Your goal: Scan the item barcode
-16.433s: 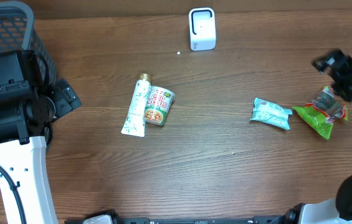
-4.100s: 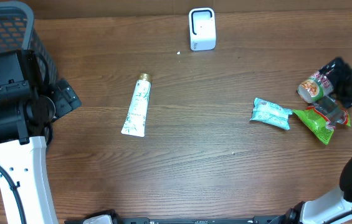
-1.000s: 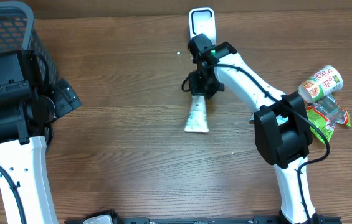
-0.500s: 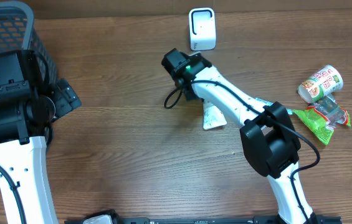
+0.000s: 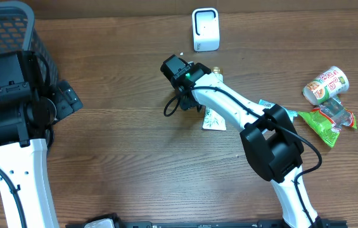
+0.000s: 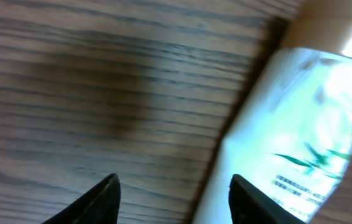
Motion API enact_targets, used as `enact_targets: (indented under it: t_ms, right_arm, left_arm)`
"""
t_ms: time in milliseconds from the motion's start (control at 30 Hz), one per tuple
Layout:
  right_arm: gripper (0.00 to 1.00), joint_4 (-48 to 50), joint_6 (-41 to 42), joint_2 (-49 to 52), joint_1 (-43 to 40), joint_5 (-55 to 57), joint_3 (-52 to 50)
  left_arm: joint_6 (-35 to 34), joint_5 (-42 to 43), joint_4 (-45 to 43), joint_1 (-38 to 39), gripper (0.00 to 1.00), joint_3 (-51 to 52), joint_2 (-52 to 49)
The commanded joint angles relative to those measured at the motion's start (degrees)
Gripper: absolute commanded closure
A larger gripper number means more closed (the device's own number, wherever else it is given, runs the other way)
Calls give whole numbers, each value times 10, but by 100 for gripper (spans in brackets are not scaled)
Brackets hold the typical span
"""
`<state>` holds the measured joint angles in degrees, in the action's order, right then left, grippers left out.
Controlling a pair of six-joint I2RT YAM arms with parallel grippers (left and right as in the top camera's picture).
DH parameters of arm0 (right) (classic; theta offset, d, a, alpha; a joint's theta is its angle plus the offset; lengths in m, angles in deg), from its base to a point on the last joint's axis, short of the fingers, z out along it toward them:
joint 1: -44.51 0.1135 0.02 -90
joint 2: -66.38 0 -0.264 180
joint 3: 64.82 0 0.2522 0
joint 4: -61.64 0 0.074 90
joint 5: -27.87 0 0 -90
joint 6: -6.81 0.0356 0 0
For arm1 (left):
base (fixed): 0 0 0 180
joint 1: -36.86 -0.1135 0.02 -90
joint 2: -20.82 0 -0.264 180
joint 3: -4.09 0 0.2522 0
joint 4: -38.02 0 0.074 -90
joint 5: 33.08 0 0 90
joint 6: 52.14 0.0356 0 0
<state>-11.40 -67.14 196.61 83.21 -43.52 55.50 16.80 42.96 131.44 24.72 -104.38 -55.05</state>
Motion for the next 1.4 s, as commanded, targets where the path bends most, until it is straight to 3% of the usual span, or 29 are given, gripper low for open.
enact_targets:
  t_ms: [0, 233, 300, 567, 733, 800, 900, 1033, 1167, 1267, 1367]
  right_arm:
    - [43, 4, -40, -22, -10, 41, -1]
    - [42, 51, -76, -22, -16, 105, -47]
    - [38, 67, -76, -22, -21, 137, -71]
    - [36, 113, -76, -22, -49, 113, -133]
    - [50, 108, -76, -22, -51, 112, -133]
    - [73, 106, -76, -22, -51, 113, -133]
    - [96, 96, -76, -23, -46, 112, -125]
    - [96, 61, -75, -30, -42, 57, -86]
    - [96, 47, -74, -50, -48, -119, -38]
    - [96, 55, -21, -54, -61, -249, -19]
    - [96, 96, 83, -50, -78, -325, -37]
  left_arm:
    - [-8, 0, -2, -2, 0, 0, 2]
    - [-8, 0, -2, -2, 0, 0, 2]
    - [-8, 0, -2, -2, 0, 0, 2]
    - [-8, 0, -2, -2, 0, 0, 2]
    - [-8, 0, -2, -2, 0, 0, 2]
    - [-8, 0, -2, -2, 0, 0, 2]
    - [-8, 0, -2, -2, 0, 0, 2]
    - [-8, 0, -2, -2, 0, 0, 2]
    - [-8, 0, -2, -2, 0, 0, 2]
    - [-8, 0, -2, -2, 0, 0, 2]
    - [-8, 0, -2, -2, 0, 0, 2]
